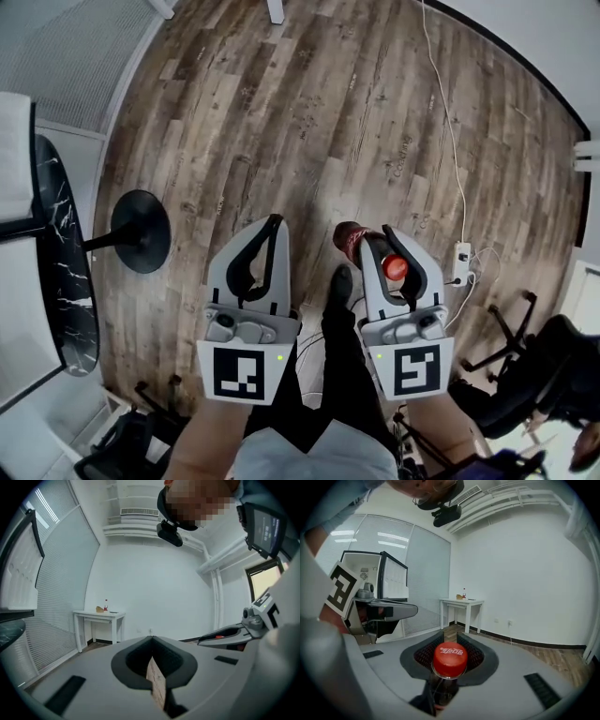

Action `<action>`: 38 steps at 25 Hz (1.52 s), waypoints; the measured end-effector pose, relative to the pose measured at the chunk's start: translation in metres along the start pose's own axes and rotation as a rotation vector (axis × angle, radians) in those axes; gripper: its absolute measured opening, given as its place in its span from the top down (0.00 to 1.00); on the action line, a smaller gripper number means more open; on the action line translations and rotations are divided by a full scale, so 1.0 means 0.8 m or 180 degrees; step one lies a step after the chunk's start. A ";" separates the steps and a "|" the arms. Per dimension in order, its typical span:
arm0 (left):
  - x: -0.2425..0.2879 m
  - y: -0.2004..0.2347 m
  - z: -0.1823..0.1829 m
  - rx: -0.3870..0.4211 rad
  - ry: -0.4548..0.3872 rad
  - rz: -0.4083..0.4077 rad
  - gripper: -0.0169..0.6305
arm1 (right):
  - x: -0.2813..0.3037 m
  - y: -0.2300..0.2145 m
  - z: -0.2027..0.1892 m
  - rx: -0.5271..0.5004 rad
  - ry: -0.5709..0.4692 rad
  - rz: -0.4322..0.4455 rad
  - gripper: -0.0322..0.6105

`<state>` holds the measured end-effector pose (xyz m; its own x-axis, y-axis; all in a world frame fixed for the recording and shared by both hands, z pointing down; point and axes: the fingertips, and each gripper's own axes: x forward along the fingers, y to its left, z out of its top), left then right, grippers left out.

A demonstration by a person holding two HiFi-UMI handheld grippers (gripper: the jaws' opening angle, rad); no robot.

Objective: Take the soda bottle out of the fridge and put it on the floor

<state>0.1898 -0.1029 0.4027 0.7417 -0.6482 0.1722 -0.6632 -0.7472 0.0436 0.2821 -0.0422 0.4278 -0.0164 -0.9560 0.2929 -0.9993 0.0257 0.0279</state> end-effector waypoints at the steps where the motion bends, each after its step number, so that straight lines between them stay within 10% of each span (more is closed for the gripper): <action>1: 0.003 0.000 -0.013 -0.0016 0.0014 -0.0021 0.96 | 0.004 0.000 -0.013 0.0002 0.0011 -0.0003 0.79; 38: 0.076 0.033 -0.433 -0.0020 0.0468 -0.0390 0.96 | 0.130 0.008 -0.439 0.0096 0.0393 -0.0131 0.80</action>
<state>0.1825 -0.1116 0.7555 0.7946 -0.5237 0.3072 -0.5698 -0.8180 0.0793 0.2861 -0.0389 0.7944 0.0270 -0.9128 0.4075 -0.9996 -0.0233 0.0141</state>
